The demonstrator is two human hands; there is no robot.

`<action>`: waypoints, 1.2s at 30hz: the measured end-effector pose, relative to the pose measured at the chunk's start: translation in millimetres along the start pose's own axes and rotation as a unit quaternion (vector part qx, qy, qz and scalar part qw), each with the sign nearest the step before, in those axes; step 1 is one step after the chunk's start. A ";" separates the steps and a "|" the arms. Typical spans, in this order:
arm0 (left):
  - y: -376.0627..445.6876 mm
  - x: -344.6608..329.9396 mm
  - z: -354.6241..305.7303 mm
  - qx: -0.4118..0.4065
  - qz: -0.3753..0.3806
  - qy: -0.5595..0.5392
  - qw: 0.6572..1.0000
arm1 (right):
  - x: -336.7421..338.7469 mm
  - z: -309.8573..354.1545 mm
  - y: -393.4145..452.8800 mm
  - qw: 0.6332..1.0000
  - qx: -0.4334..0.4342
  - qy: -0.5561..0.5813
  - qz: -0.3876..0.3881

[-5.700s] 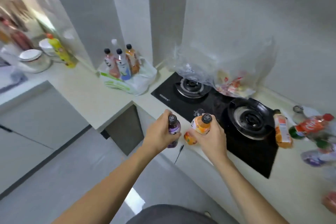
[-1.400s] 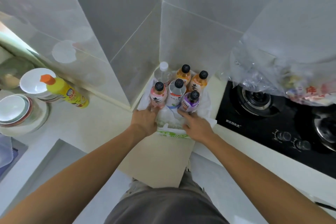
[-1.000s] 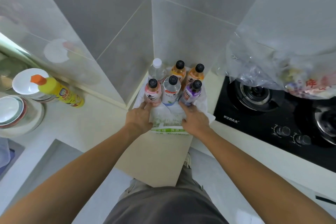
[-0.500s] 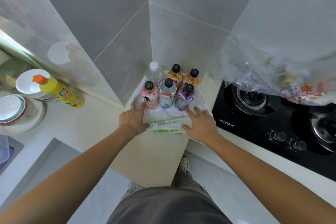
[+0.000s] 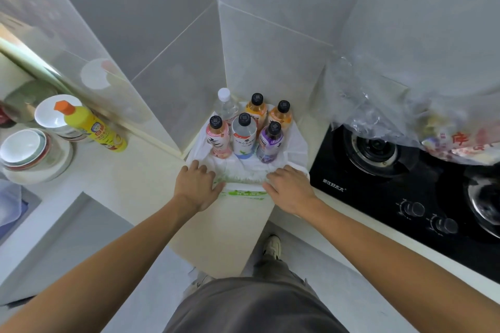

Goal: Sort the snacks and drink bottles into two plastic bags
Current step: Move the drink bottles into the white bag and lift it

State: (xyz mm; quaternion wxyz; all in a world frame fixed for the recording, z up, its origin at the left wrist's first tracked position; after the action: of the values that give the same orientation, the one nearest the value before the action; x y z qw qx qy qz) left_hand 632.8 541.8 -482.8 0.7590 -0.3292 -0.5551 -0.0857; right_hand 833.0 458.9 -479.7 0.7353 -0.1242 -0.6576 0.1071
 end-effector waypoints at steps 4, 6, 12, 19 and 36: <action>-11.9 17.7 0.4 0.018 -0.069 -0.023 0.997 | 11.0 9.4 -3.8 0.998 0.038 0.034 -0.033; -21.1 24.4 -2.4 0.019 -0.086 -0.030 0.996 | 15.5 13.3 -9.4 0.996 0.052 0.055 -0.039; -45.8 49.8 -16.5 -0.010 -0.125 -0.063 0.990 | 38.5 20.8 -42.2 0.993 0.033 0.060 -0.098; -75.4 81.0 -31.9 -0.072 -0.168 -0.089 0.979 | 65.9 19.4 -107.3 0.978 -0.086 0.067 -0.180; -180.6 175.0 -315.6 -0.318 -0.245 -0.059 0.914 | 47.0 -106.6 -387.6 0.894 -0.354 0.102 -0.254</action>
State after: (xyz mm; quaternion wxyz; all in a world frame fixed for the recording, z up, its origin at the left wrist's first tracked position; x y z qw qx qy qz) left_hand 856.0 256.4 -305.1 0.5355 -0.4115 -0.6056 -0.4210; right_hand 941.8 102.8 -321.2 0.7077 -0.2153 -0.5825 -0.3369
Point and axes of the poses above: each hand's wrist, its own y-axis towards the middle knuckle, its own x-axis out of the back of the hand, z = x × y, the point moved 10 cm from there along y, towards the middle knuckle
